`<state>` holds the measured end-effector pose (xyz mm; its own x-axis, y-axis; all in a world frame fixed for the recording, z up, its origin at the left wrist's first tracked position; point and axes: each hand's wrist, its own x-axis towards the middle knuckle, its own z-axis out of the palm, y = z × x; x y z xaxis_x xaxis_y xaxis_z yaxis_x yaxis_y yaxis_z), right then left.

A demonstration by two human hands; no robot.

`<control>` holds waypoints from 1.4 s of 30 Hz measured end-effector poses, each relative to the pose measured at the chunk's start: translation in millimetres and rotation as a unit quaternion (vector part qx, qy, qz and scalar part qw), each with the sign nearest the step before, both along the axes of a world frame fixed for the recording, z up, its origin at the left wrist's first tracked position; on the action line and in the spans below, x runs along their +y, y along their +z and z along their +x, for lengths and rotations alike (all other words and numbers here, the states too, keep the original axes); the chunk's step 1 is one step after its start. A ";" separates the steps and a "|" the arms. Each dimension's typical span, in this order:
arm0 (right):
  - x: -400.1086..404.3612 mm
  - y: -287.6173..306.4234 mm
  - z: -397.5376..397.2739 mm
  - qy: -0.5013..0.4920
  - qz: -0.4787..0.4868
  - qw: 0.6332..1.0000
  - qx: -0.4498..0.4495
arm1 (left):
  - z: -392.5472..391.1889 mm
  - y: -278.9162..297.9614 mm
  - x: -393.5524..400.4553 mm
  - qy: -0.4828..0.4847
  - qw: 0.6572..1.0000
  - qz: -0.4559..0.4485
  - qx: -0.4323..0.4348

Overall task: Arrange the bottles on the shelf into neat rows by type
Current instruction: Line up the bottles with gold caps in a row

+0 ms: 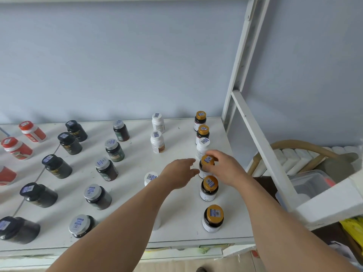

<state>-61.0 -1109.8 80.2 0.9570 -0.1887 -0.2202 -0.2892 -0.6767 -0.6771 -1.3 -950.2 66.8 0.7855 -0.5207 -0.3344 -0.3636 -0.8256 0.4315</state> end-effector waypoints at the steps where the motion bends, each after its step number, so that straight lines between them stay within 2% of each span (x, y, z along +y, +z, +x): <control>1: -0.7 -3.2 2.0 0.003 -0.001 1.000 0.007 | 2.8 -0.7 -1.3 0.001 1.000 0.004 0.007; 4: -4.6 -8.3 6.5 0.002 0.004 1.000 0.003 | 9.8 -2.5 -5.2 -0.004 1.000 0.002 0.027; 13: -6.3 14.1 15.3 -0.008 0.001 0.999 -0.035 | 22.3 10.6 -8.6 -0.009 0.986 -0.111 0.120; 25: 0.8 27.5 21.3 -0.031 -0.012 0.999 -0.035 | 34.3 21.3 -2.6 -0.010 0.972 -0.134 0.195; 34: 4.4 28.3 21.6 -0.027 -0.013 0.999 -0.020 | 34.6 21.5 -1.4 -0.032 0.977 -0.117 0.176; 38: 3.1 22.8 21.6 -0.023 -0.007 1.000 -0.014 | 33.7 20.4 -4.4 -0.056 0.989 -0.078 0.116; 42: 2.6 14.0 19.9 -0.024 0.022 0.999 -0.003 | 35.8 12.3 -3.6 -0.038 0.993 -0.078 0.082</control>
